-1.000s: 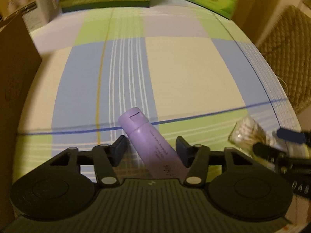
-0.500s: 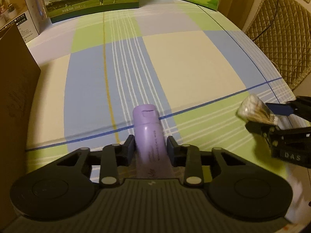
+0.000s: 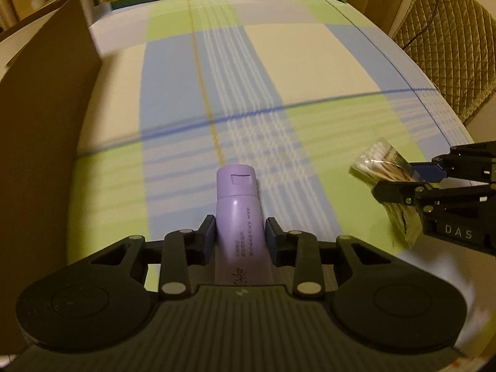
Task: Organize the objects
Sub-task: 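Lift and carry the purple tube to the box while the right tool carries the swab pack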
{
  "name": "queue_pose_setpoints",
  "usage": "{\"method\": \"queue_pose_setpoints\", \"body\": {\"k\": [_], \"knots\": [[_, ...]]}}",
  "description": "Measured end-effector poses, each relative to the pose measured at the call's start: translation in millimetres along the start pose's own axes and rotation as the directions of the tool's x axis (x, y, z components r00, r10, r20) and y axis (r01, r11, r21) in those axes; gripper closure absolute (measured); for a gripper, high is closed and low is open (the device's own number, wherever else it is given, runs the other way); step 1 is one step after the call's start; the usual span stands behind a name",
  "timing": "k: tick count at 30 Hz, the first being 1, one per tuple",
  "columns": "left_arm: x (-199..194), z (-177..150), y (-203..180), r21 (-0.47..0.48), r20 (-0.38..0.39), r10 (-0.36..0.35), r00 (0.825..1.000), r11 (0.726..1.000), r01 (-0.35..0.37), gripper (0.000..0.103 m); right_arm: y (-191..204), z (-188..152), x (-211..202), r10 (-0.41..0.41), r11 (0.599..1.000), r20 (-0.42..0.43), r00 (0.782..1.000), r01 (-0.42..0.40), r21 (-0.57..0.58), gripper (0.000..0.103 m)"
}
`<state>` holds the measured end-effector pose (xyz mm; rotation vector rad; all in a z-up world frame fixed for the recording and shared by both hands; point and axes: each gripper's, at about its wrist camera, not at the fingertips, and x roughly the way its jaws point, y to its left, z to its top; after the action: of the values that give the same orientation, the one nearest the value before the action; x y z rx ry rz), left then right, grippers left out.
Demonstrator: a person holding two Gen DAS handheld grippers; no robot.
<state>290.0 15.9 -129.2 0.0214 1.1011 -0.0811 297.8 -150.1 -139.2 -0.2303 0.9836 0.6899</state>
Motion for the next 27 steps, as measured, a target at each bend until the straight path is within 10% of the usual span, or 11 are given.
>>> {"method": "queue_pose_setpoints", "body": {"k": [15,21,27], "knots": [[-56,-93,26,-0.081,-0.027,0.017,0.999,0.996,-0.019,0.074,58,-35,-17,0.046,0.995,-0.017,0.999,-0.047,-0.085,0.077],[-56,-94,26,-0.116,-0.012,0.023,1.000,0.993,-0.025,0.074,66,-38,-14,-0.001,0.995,-0.004,1.000,0.001,-0.102,0.056],[-57,-94,26,-0.130,-0.005,0.032,0.999,0.991,-0.033,0.075,71,-39,-16,-0.003,0.992,-0.014,1.000,0.001,-0.127,0.080]]}}
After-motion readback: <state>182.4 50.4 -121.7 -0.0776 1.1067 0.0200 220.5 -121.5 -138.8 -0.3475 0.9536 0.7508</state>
